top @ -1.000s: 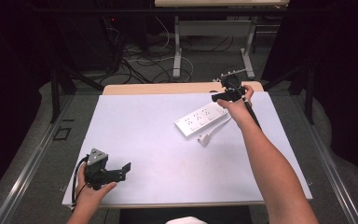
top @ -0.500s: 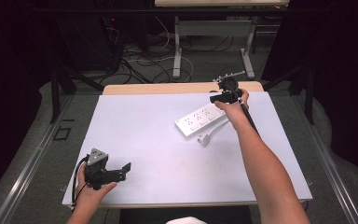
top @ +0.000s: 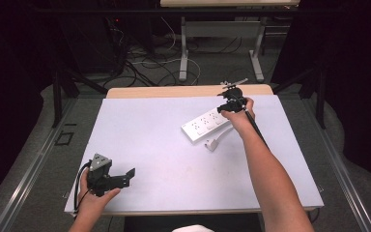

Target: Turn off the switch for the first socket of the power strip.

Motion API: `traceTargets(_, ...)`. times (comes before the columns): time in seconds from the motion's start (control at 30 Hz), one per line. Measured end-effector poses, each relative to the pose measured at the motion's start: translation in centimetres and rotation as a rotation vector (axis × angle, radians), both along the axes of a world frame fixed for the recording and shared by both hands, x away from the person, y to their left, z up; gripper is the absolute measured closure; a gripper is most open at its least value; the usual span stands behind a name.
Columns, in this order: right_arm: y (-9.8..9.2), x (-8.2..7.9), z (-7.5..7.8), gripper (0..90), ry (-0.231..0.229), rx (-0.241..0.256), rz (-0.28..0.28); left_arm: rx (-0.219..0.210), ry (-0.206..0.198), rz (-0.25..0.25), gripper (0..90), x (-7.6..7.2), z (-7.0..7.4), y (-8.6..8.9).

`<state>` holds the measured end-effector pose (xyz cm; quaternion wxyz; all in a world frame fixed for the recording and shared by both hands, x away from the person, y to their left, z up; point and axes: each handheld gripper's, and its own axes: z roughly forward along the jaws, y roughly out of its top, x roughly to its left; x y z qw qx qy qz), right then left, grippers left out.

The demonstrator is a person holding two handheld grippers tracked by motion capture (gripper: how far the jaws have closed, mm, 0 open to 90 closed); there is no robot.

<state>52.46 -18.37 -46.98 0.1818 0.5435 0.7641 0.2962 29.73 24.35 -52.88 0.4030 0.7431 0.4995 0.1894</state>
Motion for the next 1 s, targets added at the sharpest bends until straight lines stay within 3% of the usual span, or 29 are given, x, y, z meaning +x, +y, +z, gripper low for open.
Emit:
traceTargets(0.27,0.2,0.0,-0.6,67.2,0.026,-0.011,-0.019,0.002,0.002,-0.002,3.0,0.0,0.0,0.0)
traceTargets(0.73,1.2,-0.1,-1.3,89.0,0.031,-0.052,0.022,0.002,0.001,-0.003,3.2,0.1,-0.1,-0.1)
traceTargets(1.0,1.6,0.1,-1.9,90.0,0.05,-0.037,0.03,-0.001,-0.003,-0.001,3.3,0.1,-0.1,-0.1)
